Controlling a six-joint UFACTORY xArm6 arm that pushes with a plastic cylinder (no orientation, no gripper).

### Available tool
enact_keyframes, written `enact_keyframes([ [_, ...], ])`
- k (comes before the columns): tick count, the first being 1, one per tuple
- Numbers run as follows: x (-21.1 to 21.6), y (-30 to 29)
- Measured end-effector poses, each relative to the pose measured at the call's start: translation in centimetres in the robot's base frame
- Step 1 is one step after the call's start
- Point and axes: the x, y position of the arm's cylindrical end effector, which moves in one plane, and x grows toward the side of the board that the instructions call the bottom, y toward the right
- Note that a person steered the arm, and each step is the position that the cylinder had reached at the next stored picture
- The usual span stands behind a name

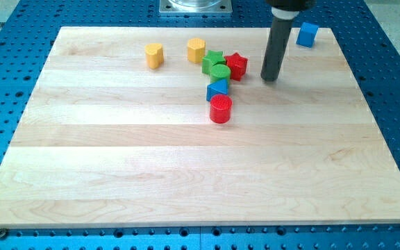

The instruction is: Move the green circle to the bottom left

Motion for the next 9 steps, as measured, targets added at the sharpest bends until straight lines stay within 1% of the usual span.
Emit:
enact_keyframes([
  [1, 0.0, -7.9],
  [2, -1.5, -8.4],
  [3, -5.0, -3.9],
  [4, -5.1, -6.5],
  [5, -2.4, -13.5],
  [7, -2.8, -17.8],
  [8, -1.6, -16.2],
  [9, 2.2, -21.8],
])
